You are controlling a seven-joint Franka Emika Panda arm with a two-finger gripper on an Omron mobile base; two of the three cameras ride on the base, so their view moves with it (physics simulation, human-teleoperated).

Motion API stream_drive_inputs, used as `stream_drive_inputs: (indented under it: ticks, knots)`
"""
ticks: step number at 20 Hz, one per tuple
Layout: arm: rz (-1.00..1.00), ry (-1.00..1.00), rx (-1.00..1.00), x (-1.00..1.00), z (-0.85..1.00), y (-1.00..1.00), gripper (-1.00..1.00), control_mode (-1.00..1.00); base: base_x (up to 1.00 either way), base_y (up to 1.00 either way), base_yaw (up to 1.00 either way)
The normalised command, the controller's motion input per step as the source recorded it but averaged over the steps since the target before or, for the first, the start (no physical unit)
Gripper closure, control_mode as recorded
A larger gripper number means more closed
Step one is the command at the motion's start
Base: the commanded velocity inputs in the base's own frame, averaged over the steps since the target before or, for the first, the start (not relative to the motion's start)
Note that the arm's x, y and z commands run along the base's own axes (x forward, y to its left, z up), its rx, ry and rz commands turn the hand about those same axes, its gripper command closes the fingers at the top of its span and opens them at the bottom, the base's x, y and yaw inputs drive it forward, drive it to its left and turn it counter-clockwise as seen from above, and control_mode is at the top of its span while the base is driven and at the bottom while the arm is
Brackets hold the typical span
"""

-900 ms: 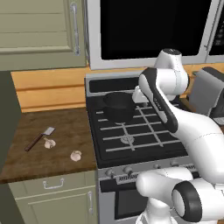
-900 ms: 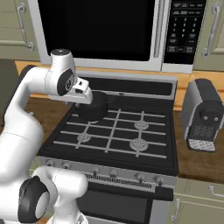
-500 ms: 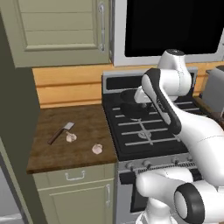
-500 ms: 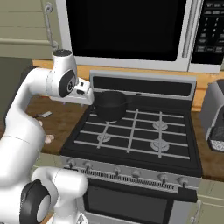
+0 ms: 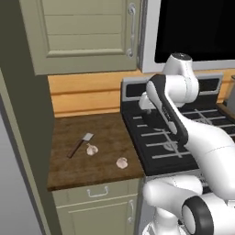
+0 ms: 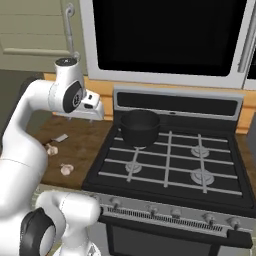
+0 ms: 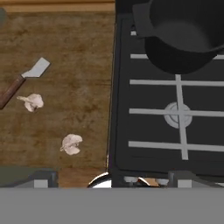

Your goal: Put the garlic and garlic in the pot. Retrieve the spatula and lightly stir the vegetables in the pot.

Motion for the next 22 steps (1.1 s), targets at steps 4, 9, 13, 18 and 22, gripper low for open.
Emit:
stream_drive_inputs:
  ticks: [4, 9, 13, 18, 22]
  knots:
    - [0.00, 0.00, 0.00, 0.00, 0.00, 0.00, -1.00, 1.00, 0.99, 0.39, -0.14]
    - [-0.02, 0.00, 0.00, 0.11, 0.00, 0.00, -1.00, -1.00, 0.63, 0.14, -0.12]
    - [0.01, 0.00, 0.00, 0.08, -0.01, 0.04, -1.00, -1.00, 0.00, 0.00, 0.00]
    - [0.07, 0.00, -0.05, -0.27, -0.34, 0.51, -1.00, -1.00, 0.00, 0.00, 0.00]
    - [0.00, 0.08, -0.12, -0.56, -0.73, 0.48, -1.00, -1.00, 0.00, 0.00, 0.00]
